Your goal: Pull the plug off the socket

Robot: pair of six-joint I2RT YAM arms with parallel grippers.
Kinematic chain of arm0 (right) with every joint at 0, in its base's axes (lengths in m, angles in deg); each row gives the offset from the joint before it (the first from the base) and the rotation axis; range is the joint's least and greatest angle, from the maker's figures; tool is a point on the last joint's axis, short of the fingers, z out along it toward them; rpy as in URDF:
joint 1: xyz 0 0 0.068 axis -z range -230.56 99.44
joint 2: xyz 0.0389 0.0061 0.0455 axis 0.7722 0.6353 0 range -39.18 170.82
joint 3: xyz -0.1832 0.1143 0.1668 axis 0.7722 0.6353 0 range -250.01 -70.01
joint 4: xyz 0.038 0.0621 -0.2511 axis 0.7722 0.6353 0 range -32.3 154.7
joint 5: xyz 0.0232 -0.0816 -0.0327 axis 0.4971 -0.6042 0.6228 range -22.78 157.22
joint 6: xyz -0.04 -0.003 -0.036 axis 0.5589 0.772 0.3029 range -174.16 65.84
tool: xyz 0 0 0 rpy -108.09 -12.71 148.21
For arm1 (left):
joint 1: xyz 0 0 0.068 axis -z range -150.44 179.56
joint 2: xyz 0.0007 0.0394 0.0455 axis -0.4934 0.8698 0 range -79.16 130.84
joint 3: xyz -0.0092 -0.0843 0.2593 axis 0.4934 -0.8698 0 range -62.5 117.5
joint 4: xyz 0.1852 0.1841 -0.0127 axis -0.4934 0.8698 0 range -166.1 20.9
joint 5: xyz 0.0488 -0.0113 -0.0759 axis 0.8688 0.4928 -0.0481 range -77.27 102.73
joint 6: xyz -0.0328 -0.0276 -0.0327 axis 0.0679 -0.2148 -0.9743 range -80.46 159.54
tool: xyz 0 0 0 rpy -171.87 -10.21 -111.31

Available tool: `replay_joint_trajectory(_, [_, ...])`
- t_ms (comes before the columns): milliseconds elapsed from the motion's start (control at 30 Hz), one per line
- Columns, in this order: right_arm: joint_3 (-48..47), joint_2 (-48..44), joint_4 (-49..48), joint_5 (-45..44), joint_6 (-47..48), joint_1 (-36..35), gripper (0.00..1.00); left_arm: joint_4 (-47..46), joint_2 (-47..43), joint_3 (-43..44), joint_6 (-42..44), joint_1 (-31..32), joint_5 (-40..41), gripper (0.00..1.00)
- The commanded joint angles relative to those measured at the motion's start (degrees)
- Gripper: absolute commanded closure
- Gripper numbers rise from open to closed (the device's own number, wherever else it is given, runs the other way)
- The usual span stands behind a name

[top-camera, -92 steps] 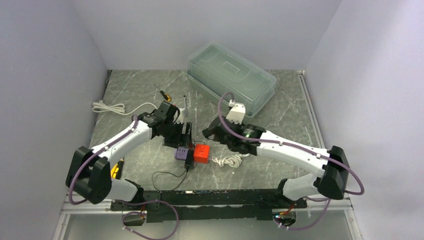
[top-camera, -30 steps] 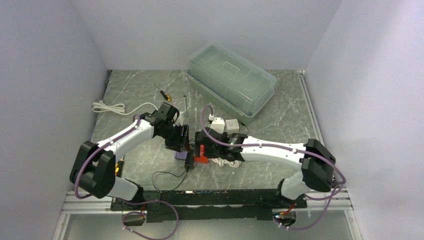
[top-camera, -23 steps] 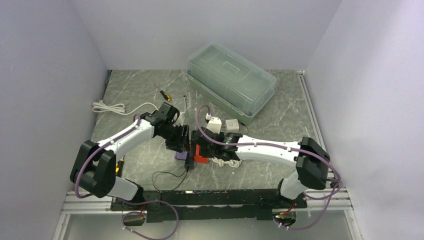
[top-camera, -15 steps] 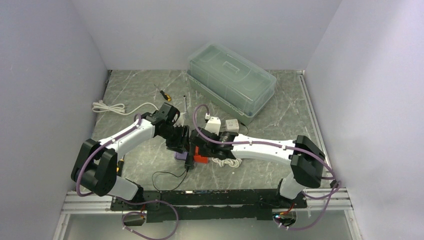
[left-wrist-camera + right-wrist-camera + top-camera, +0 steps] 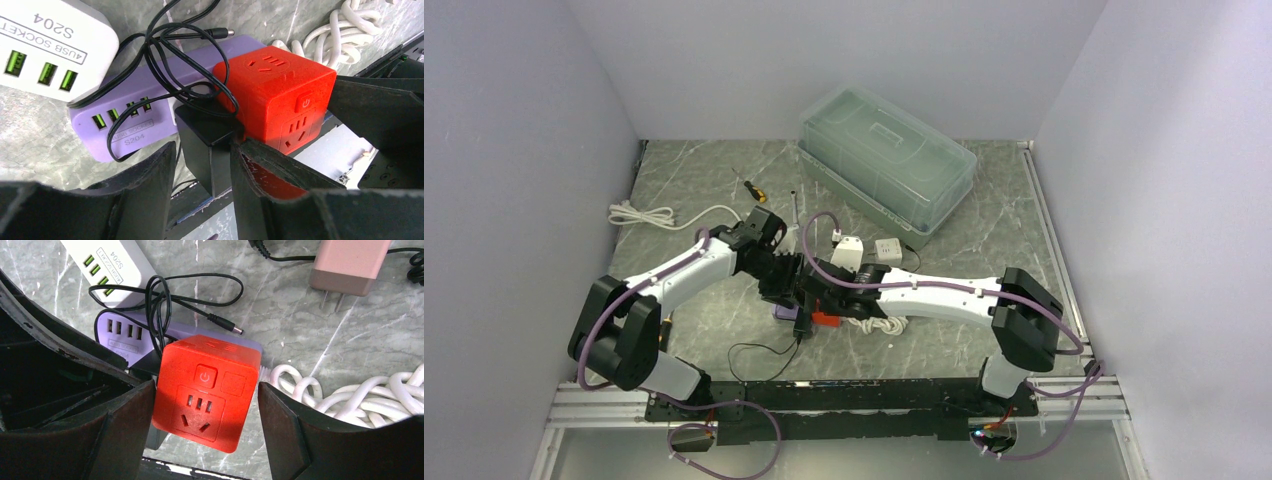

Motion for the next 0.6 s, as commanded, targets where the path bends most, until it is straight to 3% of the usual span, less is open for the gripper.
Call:
replay_joint_trajectory(0, [-1.86, 0.19, 2.17, -2.37, -0.94, -0.38, 0.28, 0.16, 1.28, -0.13, 1.45, 0.75, 1.13, 0.53])
replay_joint_trajectory(233, [1.41, -1.62, -0.13, -0.93, -2.02, -0.35, 0.41, 1.55, 2.50, 0.09, 1.27, 1.41, 4.00, 0.54])
replay_joint_trajectory(567, [4.04, -4.23, 0.46, -2.04, -3.60, -0.29, 0.47, 1.89, 3.11, 0.31, 1.19, 1.75, 4.88, 0.56])
